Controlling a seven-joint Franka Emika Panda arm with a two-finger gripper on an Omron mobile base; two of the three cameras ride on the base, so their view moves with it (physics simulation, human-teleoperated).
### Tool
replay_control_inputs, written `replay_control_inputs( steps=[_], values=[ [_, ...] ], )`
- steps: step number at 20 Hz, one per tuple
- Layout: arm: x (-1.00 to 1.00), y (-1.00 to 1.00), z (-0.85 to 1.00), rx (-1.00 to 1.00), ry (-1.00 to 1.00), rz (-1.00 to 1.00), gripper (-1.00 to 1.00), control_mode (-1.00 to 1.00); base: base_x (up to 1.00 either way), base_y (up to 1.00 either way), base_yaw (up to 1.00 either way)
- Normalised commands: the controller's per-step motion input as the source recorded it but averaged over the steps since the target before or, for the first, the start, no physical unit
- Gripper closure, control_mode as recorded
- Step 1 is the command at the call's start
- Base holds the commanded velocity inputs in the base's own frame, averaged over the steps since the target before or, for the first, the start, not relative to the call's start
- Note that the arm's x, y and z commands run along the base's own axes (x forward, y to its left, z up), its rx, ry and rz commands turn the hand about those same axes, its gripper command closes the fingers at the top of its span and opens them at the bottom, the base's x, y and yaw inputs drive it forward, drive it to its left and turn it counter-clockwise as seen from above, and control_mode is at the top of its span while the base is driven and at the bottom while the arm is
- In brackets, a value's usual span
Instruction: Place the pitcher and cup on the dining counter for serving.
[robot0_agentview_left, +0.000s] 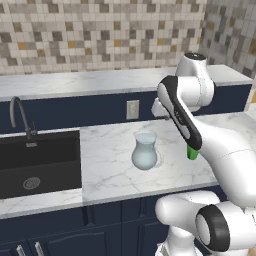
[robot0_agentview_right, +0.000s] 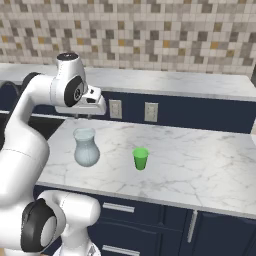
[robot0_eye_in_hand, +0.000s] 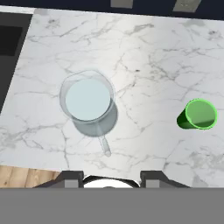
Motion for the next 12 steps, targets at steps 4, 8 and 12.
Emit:
replay_control_inputs(
  steps=[4,8,12],
  values=[
    [-0.12,0.00,-0.14,0.00,0.00,0.00,-1.00,-1.00,0.00,0.00,0.00],
    [-0.11,0.00,-0.59,0.00,0.00,0.01,-1.00,-1.00,0.00,0.00,0.00],
    [0.00,0.00,-0.64,0.00,0.00,0.05,-1.00,-1.00,0.00,0.00,0.00]
  ],
)
